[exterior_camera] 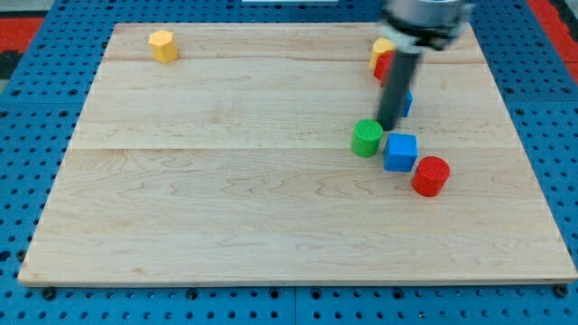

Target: Move green circle towards center right

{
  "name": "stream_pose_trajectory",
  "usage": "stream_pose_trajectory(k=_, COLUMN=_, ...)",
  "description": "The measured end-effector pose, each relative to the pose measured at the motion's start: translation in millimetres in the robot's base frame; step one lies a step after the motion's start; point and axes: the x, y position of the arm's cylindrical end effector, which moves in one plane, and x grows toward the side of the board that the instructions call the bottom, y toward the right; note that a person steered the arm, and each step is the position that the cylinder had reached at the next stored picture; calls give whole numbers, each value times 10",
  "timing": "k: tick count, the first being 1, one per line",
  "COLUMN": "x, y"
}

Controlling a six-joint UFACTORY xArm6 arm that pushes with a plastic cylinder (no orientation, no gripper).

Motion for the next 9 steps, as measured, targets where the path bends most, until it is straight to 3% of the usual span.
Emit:
stream_pose_trajectory(k=1, x=216, y=-984)
stream_pose_trajectory(k=2, x=723, y=-1354)
stream_pose_trajectory(k=4, x=392, y=-169)
stream_pose_trajectory(k=6, x=156, y=374)
stream_pose_trajectory(k=8, x=189, y=-226)
stream_pose_trajectory(k=9, x=-213, y=-278)
